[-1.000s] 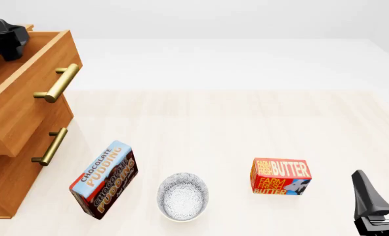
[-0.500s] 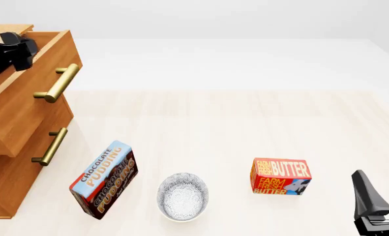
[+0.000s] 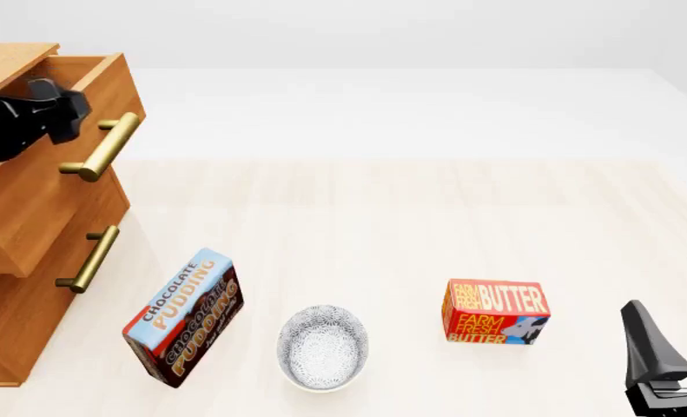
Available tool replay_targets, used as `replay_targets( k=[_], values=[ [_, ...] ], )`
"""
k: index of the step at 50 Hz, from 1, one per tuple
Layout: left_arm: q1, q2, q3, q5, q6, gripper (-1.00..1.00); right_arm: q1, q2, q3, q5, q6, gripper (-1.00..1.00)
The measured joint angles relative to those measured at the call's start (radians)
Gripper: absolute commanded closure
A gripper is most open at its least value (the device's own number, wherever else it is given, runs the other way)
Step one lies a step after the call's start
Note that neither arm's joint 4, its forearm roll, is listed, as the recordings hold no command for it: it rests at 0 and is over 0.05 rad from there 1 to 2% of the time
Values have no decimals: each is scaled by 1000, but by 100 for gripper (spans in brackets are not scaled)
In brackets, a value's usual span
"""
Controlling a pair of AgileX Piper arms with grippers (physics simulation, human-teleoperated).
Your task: Put the bowl in the top drawer of the cabinet.
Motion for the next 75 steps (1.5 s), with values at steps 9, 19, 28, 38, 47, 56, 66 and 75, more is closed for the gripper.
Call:
replay_targets(
  k=[9,19,28,38,47,56,66,75],
  values=[
    [-16,2,3,4,0,-100,0,0,0,0,0,-100],
    [-37,12,6,10,4,-100,0,0,0,0,0,-100],
    [-65,16,8,17,4,-100,0,0,0,0,0,-100],
    [-116,10,5,30,3,-100,0,0,0,0,0,-100],
    [-158,8,3,34,-3,-100,0,0,0,0,0,-100],
    [-193,9,-1,36,-8,-100,0,0,0,0,0,-100],
    [-238,10,-7,38,-8,-100,0,0,0,0,0,-100],
    [-268,12,-9,36,-6,-100,0,0,0,0,0,-100]
  ],
)
